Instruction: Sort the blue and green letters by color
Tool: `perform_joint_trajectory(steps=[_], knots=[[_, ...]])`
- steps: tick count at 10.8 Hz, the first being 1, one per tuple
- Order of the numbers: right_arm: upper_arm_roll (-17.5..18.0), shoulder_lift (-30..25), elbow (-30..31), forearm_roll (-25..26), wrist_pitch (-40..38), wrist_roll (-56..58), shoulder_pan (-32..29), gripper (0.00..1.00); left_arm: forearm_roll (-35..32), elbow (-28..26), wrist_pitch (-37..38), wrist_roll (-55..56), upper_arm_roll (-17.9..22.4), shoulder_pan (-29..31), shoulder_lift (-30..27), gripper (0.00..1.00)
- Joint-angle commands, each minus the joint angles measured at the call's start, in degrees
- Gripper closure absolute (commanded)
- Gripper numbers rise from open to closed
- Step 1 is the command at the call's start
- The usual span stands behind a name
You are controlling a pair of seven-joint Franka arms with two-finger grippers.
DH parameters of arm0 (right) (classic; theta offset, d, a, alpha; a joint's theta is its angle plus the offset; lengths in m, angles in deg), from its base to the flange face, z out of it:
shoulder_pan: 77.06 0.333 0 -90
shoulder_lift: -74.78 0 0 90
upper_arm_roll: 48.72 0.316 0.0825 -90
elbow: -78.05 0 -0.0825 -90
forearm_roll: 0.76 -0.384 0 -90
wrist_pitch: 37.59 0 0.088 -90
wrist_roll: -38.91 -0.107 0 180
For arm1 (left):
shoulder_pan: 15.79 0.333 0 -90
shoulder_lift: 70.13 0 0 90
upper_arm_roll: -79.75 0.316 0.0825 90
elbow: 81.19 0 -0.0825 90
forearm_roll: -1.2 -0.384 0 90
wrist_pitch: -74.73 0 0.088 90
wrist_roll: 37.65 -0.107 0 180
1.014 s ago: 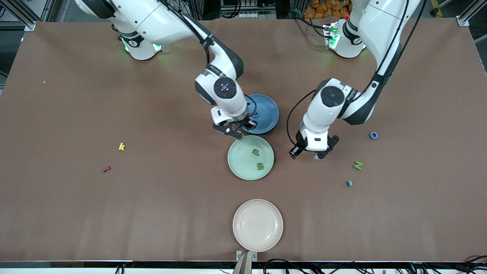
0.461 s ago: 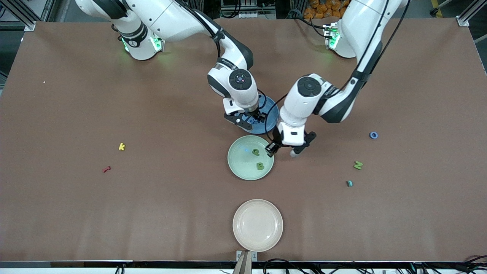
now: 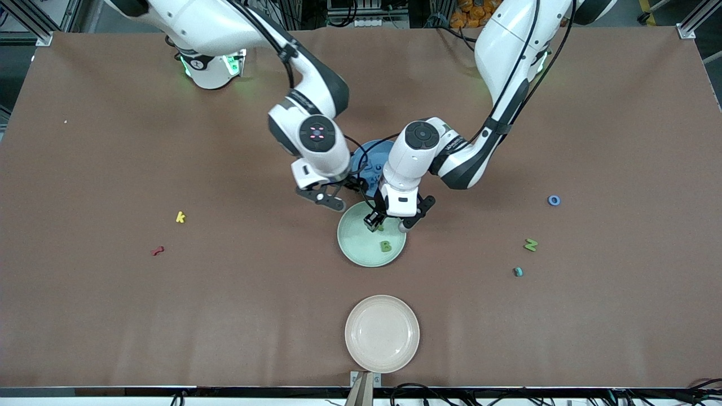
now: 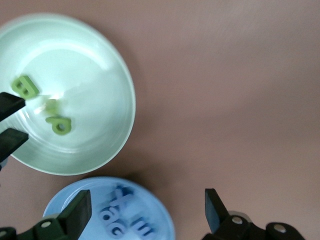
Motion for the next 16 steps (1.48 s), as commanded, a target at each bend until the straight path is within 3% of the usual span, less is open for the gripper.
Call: perform_joint_trajectory(steps=[1,5,8,10,12,14,16], knots=[[1.4,-11.1,6.8,-0.8,-8.0,15.1,-8.3,0.0,-1.9,1.2,3.3,2.0,1.4,0.2,-0.9,0.0],[1.5,-19.2,6.6,-0.8,-16.8,27.5,-20.1,0.0,-2.3,0.8,11.9,-0.4,1.5,8.1,-3.1,0.0],[1.6,-27.8,5.5,-0.8,-23.5,36.5,-29.3,0.0,-2.4,0.2,18.7,-10.1,1.2,15.2,-4.3,0.0],[1.1,-31.3,4.8,-0.8,-26.1,44.0,-33.8,0.0,-2.4,-2.3,19.9,-10.7,1.1,19.0,-5.1,0.0],[-2.8,-34.3,4.6,-0.9,-26.4,51.5,-35.4,0.0,-2.6,-6.0,19.5,-12.7,1.1,22.8,-6.1,0.0],[-5.9,-34.7,0.5,-0.9,-29.9,56.4,-35.6,0.0,-2.6,-7.1,19.2,-16.3,1.1,27.2,-6.4,0.0],[-8.9,-34.9,-1.6,-0.9,-30.4,63.9,-35.6,0.0,-2.6,-10.9,14.9,-20.1,1.1,31.1,-6.8,0.0]])
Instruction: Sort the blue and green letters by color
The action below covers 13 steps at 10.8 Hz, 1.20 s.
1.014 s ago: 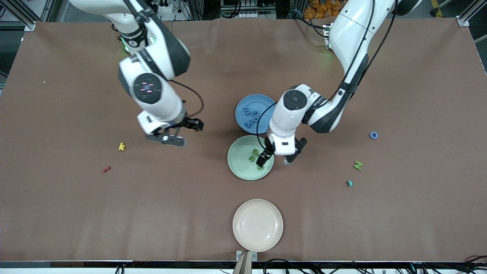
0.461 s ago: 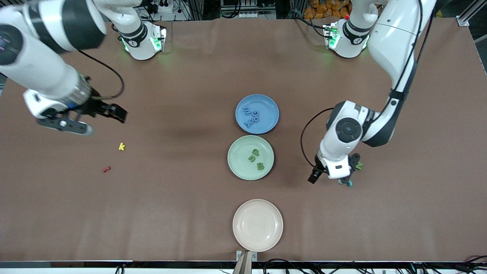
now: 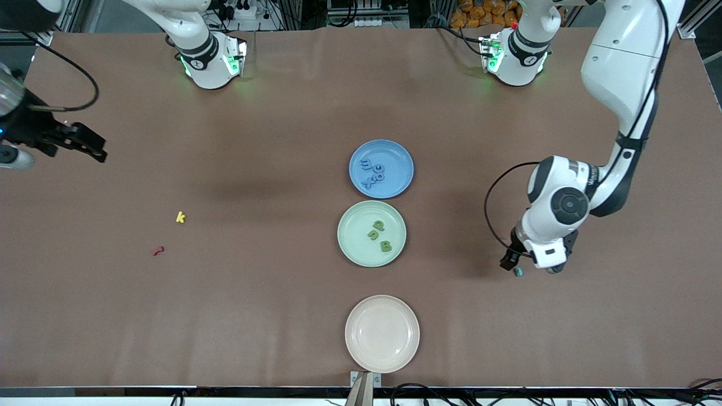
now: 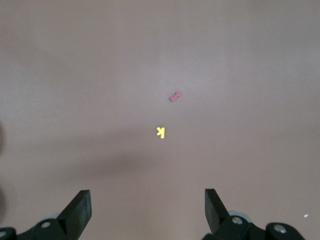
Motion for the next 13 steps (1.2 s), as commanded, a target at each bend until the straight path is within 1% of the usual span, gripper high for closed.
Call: perform_joint_trajectory(steps=[1,2,4,5,6,7,10,11,13], knots=[[-2.9,-0.4,-3.7,-0.8,-1.3,8.8,-0.4,0.0,-1.6,-8.0,-7.6,-3.8,-0.8,5.9,-3.1,0.0],[-3.8,-0.4,-4.4,-0.8,-1.2,11.5,-0.4,0.0,-1.5,-9.1,-9.6,-4.5,-0.8,6.5,-2.8,0.0],[-6.1,-0.1,-5.5,-0.9,-1.0,15.6,-0.4,0.0,-1.5,-9.8,-10.4,-3.8,-0.4,6.7,-2.3,0.0],[-6.7,0.0,-5.6,-3.2,-1.0,15.9,-0.5,0.0,-1.5,-10.3,-10.5,-3.8,-0.4,7.8,-2.3,0.0],[-8.1,0.2,-6.4,-6.9,-1.1,15.9,-0.5,0.0,-1.5,-10.6,-10.6,-3.8,-0.4,7.8,-2.2,0.0],[-8.7,0.5,-7.6,-8.0,-1.1,15.7,-0.4,0.0,-1.5,-10.6,-11.4,-3.8,-0.4,7.9,-2.1,0.0],[-8.6,1.0,-7.6,-8.2,-1.4,15.3,-0.3,0.0,-1.5,-10.4,-11.8,-3.8,-0.4,8.3,-1.6,0.0],[-8.0,1.2,-7.2,-8.2,-2.0,15.3,0.3,0.0,-1.5,-10.4,-12.2,-3.7,-0.4,8.2,-1.4,0.0],[-9.5,1.3,-6.2,-8.0,-3.1,15.3,5.2,0.0,-1.5,-10.3,-13.7,-3.7,-0.3,8.2,-0.5,0.0]])
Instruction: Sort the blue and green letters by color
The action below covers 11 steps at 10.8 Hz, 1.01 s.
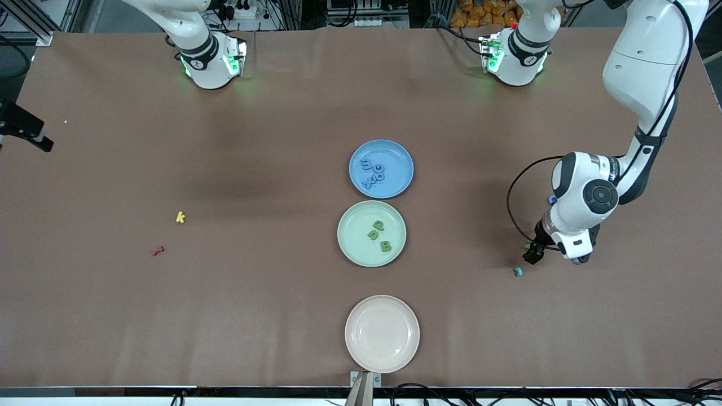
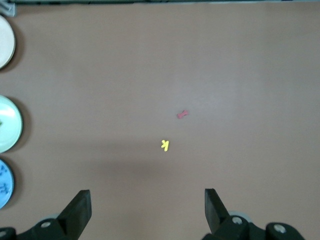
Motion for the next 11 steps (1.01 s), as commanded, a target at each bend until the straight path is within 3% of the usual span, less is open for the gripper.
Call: perform_joint_trajectory(steps=[1,4,6,7,8,11], knots=[[-2.6,1.0,0.5,-0.6,-1.2,0.5,6.6,0.0,-1.4,-0.8,-2.7,0.7,-0.3,0.6,0.7,0.0],[-2.9,1.0,0.9,0.0,-1.3,0.5,7.6,0.0,-1.4,-0.6,-2.9,0.7,-0.3,0.6,0.9,0.0],[-8.5,1.7,0.7,0.0,0.2,0.5,13.0,0.0,-1.4,-0.5,-3.3,0.7,-0.2,0.6,1.1,0.0],[-9.3,2.0,0.8,0.0,0.6,0.5,13.5,0.0,-1.7,-0.6,-3.5,0.7,-0.2,0.6,1.1,0.0],[-9.3,2.4,0.7,-0.1,0.9,0.5,13.1,0.0,-2.3,-0.9,-4.1,0.0,-0.3,1.1,0.7,0.99],[-9.3,2.5,0.7,-0.1,1.0,0.5,12.6,0.0,-2.4,-0.9,-4.2,0.3,-0.3,1.3,0.8,1.0]])
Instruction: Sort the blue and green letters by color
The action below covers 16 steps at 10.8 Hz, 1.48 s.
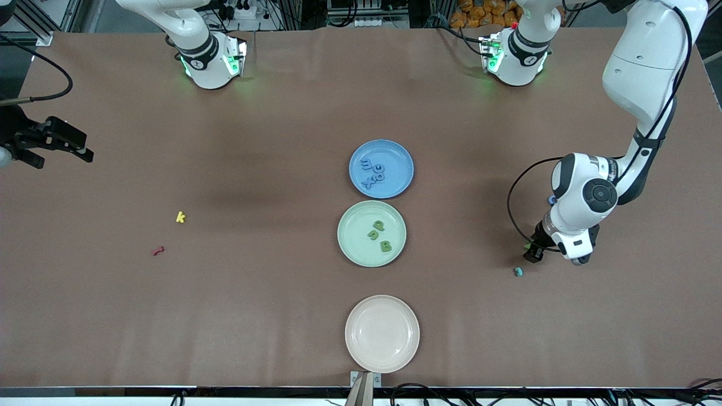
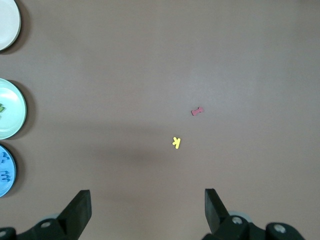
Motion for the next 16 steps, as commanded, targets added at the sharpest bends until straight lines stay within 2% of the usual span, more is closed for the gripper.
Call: perform_joint_trajectory(steps=[1,5,7,11,14,16], knots=[[-0.8,-0.1,-0.1,0.0,0.8,0.5,0.0,0.0,-1.7,-0.6,-1.1,0.5,-0.3,0.6,-0.2,1.0],[-0.8,1.5,-0.1,0.4,2.2,0.6,-1.2,0.0,-1.8,-0.4,-1.0,0.8,-0.9,0.1,-1.7,1.0],[-0.8,1.5,-0.1,0.5,2.1,0.8,-2.1,0.0,-1.8,-0.2,-0.9,2.7,-1.0,-2.6,-2.7,1.0],[-0.8,1.5,-0.1,1.4,1.5,0.6,-2.3,0.0,-1.6,2.4,-0.9,12.3,-1.2,-12.7,-2.6,1.0],[-1.0,1.5,0.0,1.3,0.7,0.5,-3.6,0.0,-1.5,4.2,-0.9,18.7,-1.2,-17.9,-2.7,1.0],[-1.0,1.3,-0.1,1.3,0.8,0.5,-3.5,0.0,-1.3,5.6,-0.9,24.6,-1.2,-24.0,-2.5,1.0]])
